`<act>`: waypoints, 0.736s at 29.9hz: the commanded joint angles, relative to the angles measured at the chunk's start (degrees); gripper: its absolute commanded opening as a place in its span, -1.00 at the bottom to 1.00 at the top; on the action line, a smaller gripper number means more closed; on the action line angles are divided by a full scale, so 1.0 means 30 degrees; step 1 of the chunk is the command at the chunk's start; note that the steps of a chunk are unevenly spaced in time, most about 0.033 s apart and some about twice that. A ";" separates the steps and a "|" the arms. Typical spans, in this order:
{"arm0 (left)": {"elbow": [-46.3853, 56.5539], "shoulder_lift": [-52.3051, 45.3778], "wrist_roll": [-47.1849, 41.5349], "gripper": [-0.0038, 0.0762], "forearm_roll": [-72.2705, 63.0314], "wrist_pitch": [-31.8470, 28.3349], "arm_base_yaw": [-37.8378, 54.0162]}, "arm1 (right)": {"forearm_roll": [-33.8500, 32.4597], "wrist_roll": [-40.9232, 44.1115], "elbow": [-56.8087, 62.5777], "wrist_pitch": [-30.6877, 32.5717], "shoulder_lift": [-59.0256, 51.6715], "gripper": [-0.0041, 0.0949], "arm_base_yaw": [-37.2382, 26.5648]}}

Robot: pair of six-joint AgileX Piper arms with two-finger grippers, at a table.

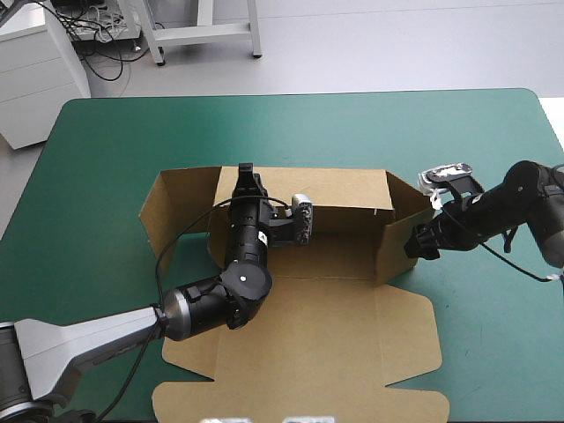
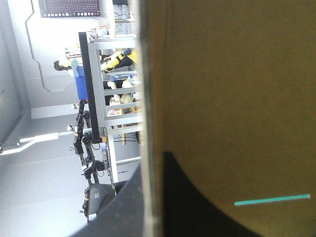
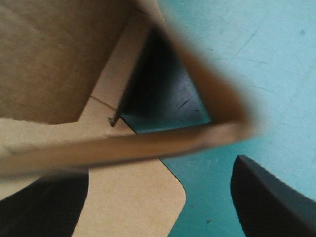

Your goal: Fold the box

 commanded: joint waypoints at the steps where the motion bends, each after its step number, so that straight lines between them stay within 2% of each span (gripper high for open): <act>1: -0.0663 -0.0807 -0.0210 -0.98 0.1024 0.0880 -0.0026 | 0.1640 -0.1330 -0.0215 -0.0485 -0.0691 0.54 -0.0058; 5: -0.0663 -0.0807 -0.0210 -0.98 0.0973 0.0880 -0.0026 | 0.2061 -0.1829 0.0219 -0.1234 -0.0691 0.54 -0.0058; 10: -0.0663 -0.0807 -0.0210 -0.98 0.0976 0.0880 -0.0026 | 0.2242 -0.1871 0.0614 -0.1032 -0.0691 0.54 -0.0058; 16: -0.0663 -0.0807 -0.0210 -0.98 0.0976 0.0840 -0.0026 | 0.2242 -0.0679 0.0614 -0.0057 -0.1361 0.54 -0.0015; 22: -0.0663 -0.0807 -0.0210 -0.98 0.0976 0.0840 -0.0026 | 0.1932 0.1299 0.0614 0.0074 -0.3297 0.54 -0.0015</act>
